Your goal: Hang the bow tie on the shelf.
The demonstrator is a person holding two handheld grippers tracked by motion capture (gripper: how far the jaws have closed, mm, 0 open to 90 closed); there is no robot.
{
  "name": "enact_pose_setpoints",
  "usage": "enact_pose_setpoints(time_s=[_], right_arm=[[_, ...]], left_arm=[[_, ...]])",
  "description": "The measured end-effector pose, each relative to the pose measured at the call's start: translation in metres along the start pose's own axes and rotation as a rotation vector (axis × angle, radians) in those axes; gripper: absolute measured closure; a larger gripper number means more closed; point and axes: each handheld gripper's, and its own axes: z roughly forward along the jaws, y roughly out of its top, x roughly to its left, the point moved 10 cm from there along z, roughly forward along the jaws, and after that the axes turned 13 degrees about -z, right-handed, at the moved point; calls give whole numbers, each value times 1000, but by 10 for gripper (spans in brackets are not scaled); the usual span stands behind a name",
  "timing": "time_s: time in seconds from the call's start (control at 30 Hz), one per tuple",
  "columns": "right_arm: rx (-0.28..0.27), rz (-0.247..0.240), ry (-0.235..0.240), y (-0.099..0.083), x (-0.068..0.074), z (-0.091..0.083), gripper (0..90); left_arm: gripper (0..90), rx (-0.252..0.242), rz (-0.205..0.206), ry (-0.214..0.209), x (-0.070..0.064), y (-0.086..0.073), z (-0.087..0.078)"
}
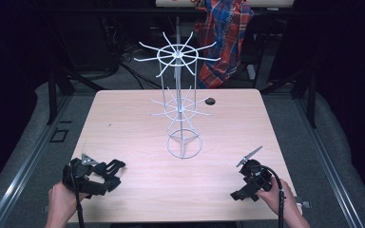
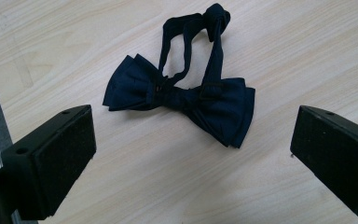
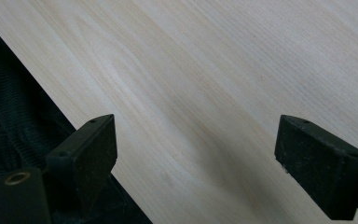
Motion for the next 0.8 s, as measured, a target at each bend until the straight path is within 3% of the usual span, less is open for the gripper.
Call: enact_pose_setpoints(time_s=[0.6, 0.8], right_arm=[[-2, 4, -1, -1, 1, 1, 127], [-5, 11, 0, -1, 1, 1, 127]], left_arm=[[0, 20, -15, -10, -2, 0, 3], [0, 43, -2, -17, -6, 1, 8]])
